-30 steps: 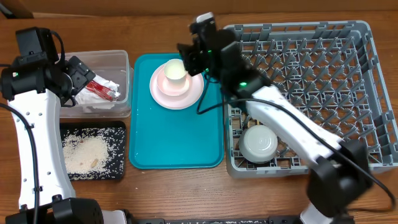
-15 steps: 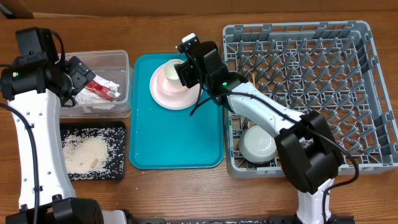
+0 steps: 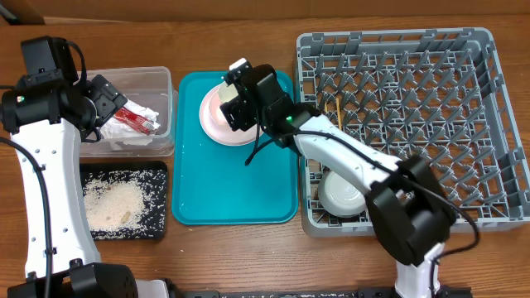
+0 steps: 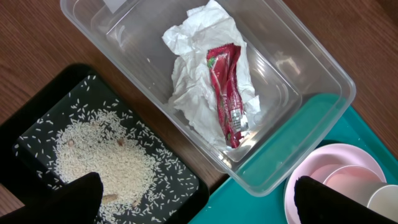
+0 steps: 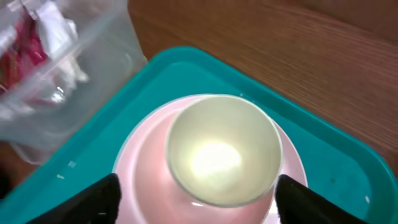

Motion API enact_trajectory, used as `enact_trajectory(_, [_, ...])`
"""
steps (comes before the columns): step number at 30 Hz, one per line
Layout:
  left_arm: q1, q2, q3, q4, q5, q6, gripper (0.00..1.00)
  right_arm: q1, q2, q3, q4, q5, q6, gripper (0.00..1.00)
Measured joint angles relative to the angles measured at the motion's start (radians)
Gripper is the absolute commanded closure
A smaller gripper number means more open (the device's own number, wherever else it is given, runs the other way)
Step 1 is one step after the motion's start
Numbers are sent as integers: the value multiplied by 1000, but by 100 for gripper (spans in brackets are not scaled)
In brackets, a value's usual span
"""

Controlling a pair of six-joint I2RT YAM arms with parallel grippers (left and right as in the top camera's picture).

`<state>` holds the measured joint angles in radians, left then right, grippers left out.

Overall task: Sort waste into correct bins and load items into the dishwasher
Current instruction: 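Move the right gripper left to the white cup on the pink plate, then lower the right gripper and grip the white cup's rim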

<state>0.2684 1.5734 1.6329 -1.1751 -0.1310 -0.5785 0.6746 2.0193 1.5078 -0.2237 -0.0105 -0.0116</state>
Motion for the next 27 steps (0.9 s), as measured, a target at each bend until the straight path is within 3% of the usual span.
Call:
enact_trajectory(3, [0, 0, 0, 0, 0, 0, 0, 5, -78, 0, -40, -2, 25, 32])
enact_trajectory(7, [0, 0, 0, 0, 0, 0, 0, 17, -188, 7, -109, -54, 52, 53])
enact_trajectory(19, [0, 0, 0, 0, 0, 0, 0, 208, -158, -11, -286, -69, 0, 54])
enact_trajectory(27, [0, 0, 0, 0, 0, 0, 0, 219, -19, -14, -240, 18, -124, 60])
